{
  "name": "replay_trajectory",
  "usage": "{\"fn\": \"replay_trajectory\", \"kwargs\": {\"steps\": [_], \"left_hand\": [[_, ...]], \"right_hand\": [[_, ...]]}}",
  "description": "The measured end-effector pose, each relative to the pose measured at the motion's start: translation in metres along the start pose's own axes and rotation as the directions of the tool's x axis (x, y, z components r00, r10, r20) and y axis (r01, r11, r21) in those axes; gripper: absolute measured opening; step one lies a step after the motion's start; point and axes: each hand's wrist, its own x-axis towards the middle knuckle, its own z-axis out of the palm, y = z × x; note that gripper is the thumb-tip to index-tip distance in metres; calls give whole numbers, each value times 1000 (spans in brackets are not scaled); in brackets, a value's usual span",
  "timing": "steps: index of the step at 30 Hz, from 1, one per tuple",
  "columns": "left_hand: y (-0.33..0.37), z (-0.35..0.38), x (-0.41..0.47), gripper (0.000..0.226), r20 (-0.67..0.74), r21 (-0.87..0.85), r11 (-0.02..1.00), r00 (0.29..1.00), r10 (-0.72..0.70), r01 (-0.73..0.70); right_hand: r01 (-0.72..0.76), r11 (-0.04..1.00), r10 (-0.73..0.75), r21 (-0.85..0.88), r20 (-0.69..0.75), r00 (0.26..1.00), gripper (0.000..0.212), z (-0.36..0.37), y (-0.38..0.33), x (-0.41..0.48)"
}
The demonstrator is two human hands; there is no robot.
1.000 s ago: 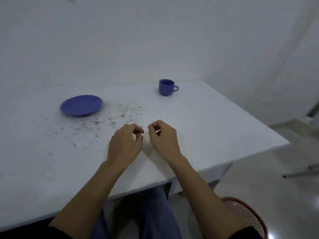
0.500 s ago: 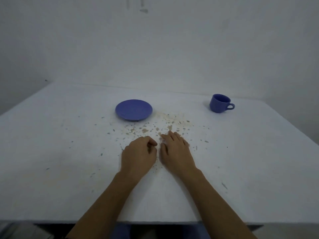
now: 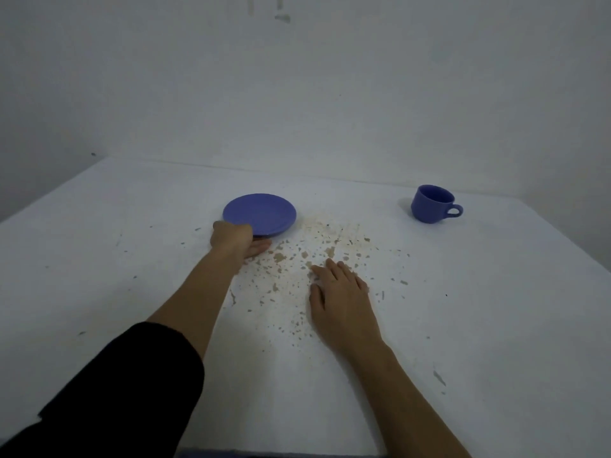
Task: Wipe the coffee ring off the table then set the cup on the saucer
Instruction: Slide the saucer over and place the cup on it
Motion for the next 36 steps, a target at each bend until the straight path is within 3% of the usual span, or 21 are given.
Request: {"fn": "replay_trajectory", "kwargs": {"steps": [5,13,25,29,32,36], "left_hand": [[-3,13,1,50,85,-91,995,995,48,-40],[5,77,-13,37,293,117,991,956,28,-65],[-11,95,-7,37,270,287,956,963,-17,-63],[-9,89,-12,22,234,412,895,969,76,-169],[-14,79,-21,22,130,518,811,962,240,-273],[-40,70,-48,17,92,637,592,811,577,-494]], "right_hand": [[14,1000,-13,20,-20,1000,44,-1,1,0],[15,999,-13,33,-60,998,39,-3,-1,0],[18,999,-16,48,-39,999,42,3,3,5],[20,998,-18,66,-40,999,42,1,2,5],[32,995,-29,92,-35,999,40,-1,3,4],[-36,955,58,293,-69,996,21,-5,6,7]]}}
